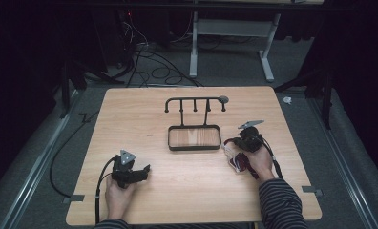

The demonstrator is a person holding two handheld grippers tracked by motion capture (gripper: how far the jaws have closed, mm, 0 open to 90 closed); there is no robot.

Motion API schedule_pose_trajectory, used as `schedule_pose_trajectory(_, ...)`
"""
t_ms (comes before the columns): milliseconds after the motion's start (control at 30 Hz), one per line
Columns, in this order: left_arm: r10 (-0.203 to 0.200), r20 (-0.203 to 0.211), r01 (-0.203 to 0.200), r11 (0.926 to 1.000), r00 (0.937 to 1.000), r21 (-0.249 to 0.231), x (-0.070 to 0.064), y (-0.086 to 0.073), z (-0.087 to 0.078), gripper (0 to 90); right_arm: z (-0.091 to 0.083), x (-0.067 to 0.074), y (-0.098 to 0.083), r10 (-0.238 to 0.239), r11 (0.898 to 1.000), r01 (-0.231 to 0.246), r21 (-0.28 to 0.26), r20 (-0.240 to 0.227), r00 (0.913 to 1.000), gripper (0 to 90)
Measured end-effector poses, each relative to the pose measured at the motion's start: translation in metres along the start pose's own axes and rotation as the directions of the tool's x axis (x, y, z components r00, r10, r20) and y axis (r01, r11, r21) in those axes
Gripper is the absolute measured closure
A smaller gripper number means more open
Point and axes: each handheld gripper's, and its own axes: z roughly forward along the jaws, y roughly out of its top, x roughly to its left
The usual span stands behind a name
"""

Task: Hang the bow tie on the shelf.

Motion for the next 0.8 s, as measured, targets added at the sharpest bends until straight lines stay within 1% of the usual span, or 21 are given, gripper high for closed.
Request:
schedule_pose_trajectory(67,0.000,0.000,0.000,1.0000,1.0000,0.000,0.000,0.000,0.000,20.1,0.000,0.001,0.000,-0.007,1.000,0.007,-0.001,0.006,1.0000,90.0)
schedule_pose_trajectory(133,0.000,0.000,0.000,1.0000,1.0000,0.000,0.000,0.000,0.000,20.1,-0.004,0.003,0.000,-0.034,0.999,0.034,-0.020,0.011,0.9994,90.0)
schedule_pose_trajectory(167,0.000,0.000,0.000,1.0000,1.0000,0.000,0.000,0.000,0.000,20.1,-0.010,0.005,0.001,-0.050,0.998,0.051,-0.037,0.022,0.9985,90.0)
schedule_pose_trajectory(200,0.000,0.000,0.000,1.0000,1.0000,0.000,0.000,0.000,0.000,20.1,-0.017,0.006,0.002,-0.052,0.997,0.054,-0.060,0.026,0.9983,90.0)
schedule_pose_trajectory(233,0.000,-0.001,0.000,1.0000,1.0000,0.000,0.000,0.000,0.000,20.1,-0.025,0.007,0.003,-0.061,0.994,0.063,-0.090,0.028,0.9977,90.0)
schedule_pose_trajectory(267,0.000,0.000,0.000,1.0000,1.0000,0.000,0.000,0.000,0.000,20.1,-0.042,0.009,0.005,-0.066,0.988,0.070,-0.141,0.033,0.9972,90.0)
schedule_pose_trajectory(300,0.000,0.000,0.000,1.0000,1.0000,0.000,0.000,0.000,0.000,20.1,-0.042,0.009,0.005,-0.066,0.988,0.070,-0.141,0.033,0.9972,90.0)
schedule_pose_trajectory(333,0.000,0.000,0.000,1.0000,1.0000,0.000,0.000,0.000,0.000,20.1,-0.055,0.011,0.004,-0.067,0.983,0.073,-0.169,0.038,0.9970,90.0)
schedule_pose_trajectory(367,0.000,0.000,0.000,1.0000,1.0000,0.000,0.000,0.000,0.000,20.1,-0.055,0.011,0.004,-0.067,0.983,0.073,-0.169,0.038,0.9970,90.0)
schedule_pose_trajectory(400,0.000,-0.001,0.000,1.0000,1.0000,0.000,0.000,0.000,0.000,20.1,-0.060,0.012,0.004,-0.071,0.980,0.078,-0.183,0.041,0.9966,90.0)
schedule_pose_trajectory(467,0.000,0.000,0.000,1.0000,1.0000,0.000,0.000,0.000,0.000,20.1,-0.070,0.015,0.004,-0.089,0.973,0.098,-0.211,0.049,0.9948,90.0)
schedule_pose_trajectory(500,0.000,0.000,0.000,1.0000,1.0000,0.000,0.000,0.000,0.000,20.1,-0.077,0.017,0.004,-0.091,0.969,0.101,-0.224,0.054,0.9944,90.0)
schedule_pose_trajectory(533,0.000,0.000,0.000,1.0000,1.0000,0.000,0.000,0.000,0.000,20.1,-0.085,0.019,0.004,-0.092,0.963,0.101,-0.249,0.051,0.9945,90.0)
schedule_pose_trajectory(567,0.000,0.000,0.000,1.0000,1.0000,0.000,0.000,0.000,0.000,20.1,-0.085,0.019,0.004,-0.092,0.963,0.101,-0.249,0.051,0.9945,90.0)
schedule_pose_trajectory(600,0.000,0.000,0.000,1.0000,1.0000,0.000,0.000,0.000,0.000,20.2,-0.093,0.024,0.004,-0.099,0.957,0.109,-0.267,0.053,0.9937,90.0)
schedule_pose_trajectory(633,0.000,0.000,0.000,1.0000,1.0000,0.000,0.000,0.000,0.000,20.2,-0.093,0.024,0.004,-0.099,0.957,0.109,-0.267,0.053,0.9937,90.0)
schedule_pose_trajectory(733,0.000,0.000,0.000,1.0000,1.0000,0.000,0.000,0.000,0.000,20.2,-0.102,0.031,0.007,-0.129,0.947,0.144,-0.288,0.069,0.9892,90.0)
schedule_pose_trajectory(767,0.000,0.000,0.000,1.0000,1.0000,0.000,0.000,0.000,0.000,20.2,-0.108,0.036,0.009,-0.145,0.939,0.161,-0.303,0.076,0.9866,90.0)
schedule_pose_trajectory(800,0.000,0.000,0.000,1.0000,1.0000,0.000,0.000,0.000,0.000,20.2,-0.108,0.036,0.009,-0.145,0.939,0.161,-0.303,0.076,0.9866,90.0)
